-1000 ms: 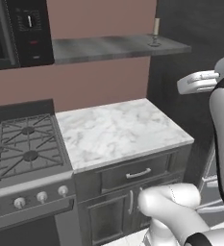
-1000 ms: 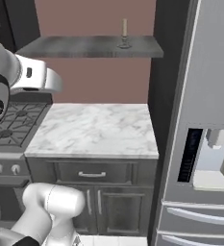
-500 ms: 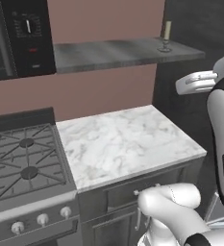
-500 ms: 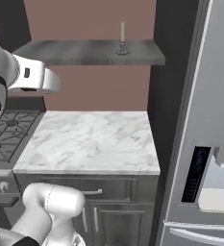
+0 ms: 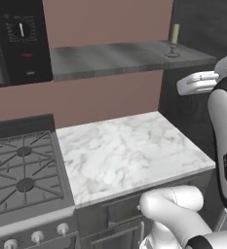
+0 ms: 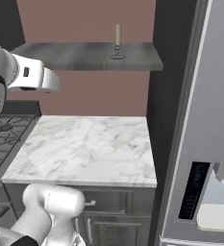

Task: Get the candle and the wine from the cabinet and move them to the dining counter.

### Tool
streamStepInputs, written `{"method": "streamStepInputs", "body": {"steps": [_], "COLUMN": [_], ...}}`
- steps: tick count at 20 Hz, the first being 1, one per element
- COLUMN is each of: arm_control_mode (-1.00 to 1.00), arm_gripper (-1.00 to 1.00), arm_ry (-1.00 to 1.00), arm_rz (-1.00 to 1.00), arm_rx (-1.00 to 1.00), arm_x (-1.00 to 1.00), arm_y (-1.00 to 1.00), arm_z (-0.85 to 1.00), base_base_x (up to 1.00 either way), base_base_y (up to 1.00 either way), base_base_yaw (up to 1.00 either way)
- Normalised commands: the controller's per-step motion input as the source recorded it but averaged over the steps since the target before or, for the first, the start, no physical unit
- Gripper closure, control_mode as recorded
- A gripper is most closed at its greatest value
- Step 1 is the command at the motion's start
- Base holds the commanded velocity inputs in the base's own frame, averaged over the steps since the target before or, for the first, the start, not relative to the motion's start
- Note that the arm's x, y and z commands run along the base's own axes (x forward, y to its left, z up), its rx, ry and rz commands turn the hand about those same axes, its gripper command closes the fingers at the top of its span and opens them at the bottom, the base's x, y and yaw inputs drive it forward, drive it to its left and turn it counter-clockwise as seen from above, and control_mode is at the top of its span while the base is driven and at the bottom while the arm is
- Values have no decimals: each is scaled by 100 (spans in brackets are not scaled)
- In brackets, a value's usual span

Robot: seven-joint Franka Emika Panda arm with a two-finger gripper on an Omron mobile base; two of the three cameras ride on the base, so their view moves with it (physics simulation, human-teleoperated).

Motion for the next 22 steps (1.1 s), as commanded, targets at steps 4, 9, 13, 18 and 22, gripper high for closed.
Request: {"method": "streamStepInputs", "body": {"steps": [4, 9, 13, 18, 22], "arm_control_mode": [100, 100, 100, 100, 100], "arm_gripper": [-100, -100, -100, -100, -100], "arm_ry": [0, 0, 0, 0, 0], "arm_rz": [0, 0, 0, 0, 0], "arm_rx": [0, 0, 0, 0, 0], "arm_x": [0, 0, 0, 0, 0], "arm_y": [0, 0, 0, 0, 0], "arm_z": [0, 0, 0, 0, 0], "base_base_x": [27, 35, 42, 36, 31], "base_base_y": [-38, -17, -4, -3, -7], "base_base_yaw": [13, 8, 9, 9, 9]}}
